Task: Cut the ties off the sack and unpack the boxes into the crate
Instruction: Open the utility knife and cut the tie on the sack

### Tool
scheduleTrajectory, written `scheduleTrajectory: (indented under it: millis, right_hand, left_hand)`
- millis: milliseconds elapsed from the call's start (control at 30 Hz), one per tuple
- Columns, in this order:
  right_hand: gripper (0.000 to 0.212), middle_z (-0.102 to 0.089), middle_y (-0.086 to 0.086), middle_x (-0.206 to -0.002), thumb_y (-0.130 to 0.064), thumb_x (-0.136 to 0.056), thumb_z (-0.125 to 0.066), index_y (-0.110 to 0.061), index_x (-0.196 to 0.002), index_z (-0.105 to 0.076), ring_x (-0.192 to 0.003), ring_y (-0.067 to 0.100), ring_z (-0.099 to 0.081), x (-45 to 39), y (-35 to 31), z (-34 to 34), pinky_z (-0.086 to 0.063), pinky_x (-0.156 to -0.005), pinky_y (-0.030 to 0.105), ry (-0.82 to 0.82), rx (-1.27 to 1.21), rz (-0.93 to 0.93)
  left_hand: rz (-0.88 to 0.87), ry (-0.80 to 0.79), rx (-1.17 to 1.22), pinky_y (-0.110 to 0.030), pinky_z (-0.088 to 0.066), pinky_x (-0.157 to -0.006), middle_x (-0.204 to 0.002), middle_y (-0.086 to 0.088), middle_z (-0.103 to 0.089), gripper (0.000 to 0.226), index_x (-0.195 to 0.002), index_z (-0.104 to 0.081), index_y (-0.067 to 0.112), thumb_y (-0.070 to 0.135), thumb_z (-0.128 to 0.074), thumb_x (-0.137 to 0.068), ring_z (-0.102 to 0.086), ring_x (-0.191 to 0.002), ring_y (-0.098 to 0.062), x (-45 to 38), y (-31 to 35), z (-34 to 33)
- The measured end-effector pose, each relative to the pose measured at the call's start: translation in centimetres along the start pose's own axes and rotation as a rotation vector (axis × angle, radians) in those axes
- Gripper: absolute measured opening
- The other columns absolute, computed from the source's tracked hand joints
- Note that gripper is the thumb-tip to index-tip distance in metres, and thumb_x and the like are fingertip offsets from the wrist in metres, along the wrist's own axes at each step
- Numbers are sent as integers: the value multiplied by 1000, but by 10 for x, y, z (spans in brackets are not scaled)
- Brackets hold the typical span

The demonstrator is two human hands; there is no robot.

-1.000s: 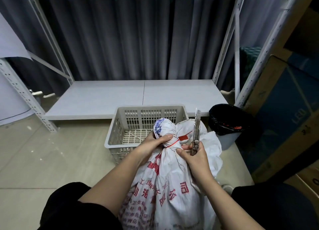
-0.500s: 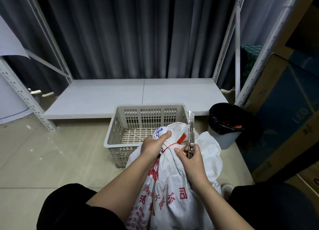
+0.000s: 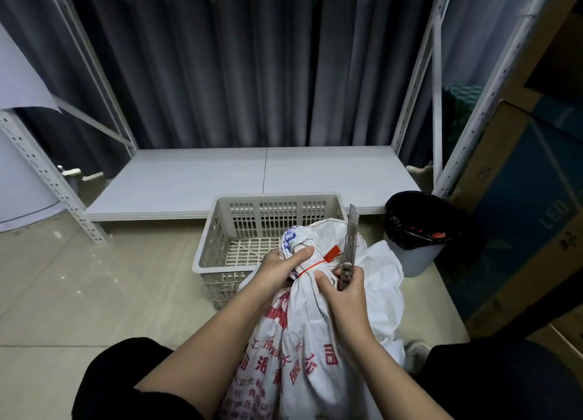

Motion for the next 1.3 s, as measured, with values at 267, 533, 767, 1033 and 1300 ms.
scheduleTrajectory:
  millis: [267,533,767,1033,1300]
  right_hand:
    - [47,-59,0,-105,-27,-75,-79,-22,-104,-42,-98,15,-59,6,5,4,-50,-85,32,-19,90,51]
    - [47,-51,3,-105,-33,-75,-78,-20,-103,-43,-96,18,-53,10,10,5,-48,-87,37,54,151,68]
    - [36,-50,0,-66,-36,-97,-45,-8,-77,-53,-59,10,-45,28,-17,38,-40,-56,15,-64,-110,5]
    - [40,-38,3,-44,-28,-99,-44,-5,-73,-62,-27,8,-27,46,-5,66,-19,-32,12,-278,124,-285]
    - [41,-36,-2,-46,-36,-99,-41,-8,-78,-61,-29,5,-23,44,-7,70,-16,-36,11,-328,143,-370]
  left_hand:
    - [-71,144,-38,-40,-57,-85,-87,-3,-76,31,-89,-72,13,40,-77,-74,-72,-83,-21,-2,-11,-6]
    - [-53,176,-37,-42,-57,-87,-91,-2,-75,52,-97,-71,14,51,-76,-60,-71,-86,-21,-2,-9,-9]
    - [-107,154,-16,-32,-56,-81,-94,-2,-74,29,-97,-71,15,37,-75,-78,-70,-86,-19,-4,-10,-7]
    - [-98,105,34,-41,-56,-88,-96,-3,-75,34,-100,-69,16,38,-77,-75,-72,-89,-22,-3,-10,-7]
    - [-102,82,76,-35,-57,-83,-95,-4,-76,32,-102,-71,15,35,-76,-77,-73,-87,-21,-2,-11,-7]
Point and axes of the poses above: each hand's wrist, its own x-axis away from the middle knuckle, its own z-axis out of the back of the hand, y = z × x, the point moved 3 cm from there along -x, towards the middle knuckle
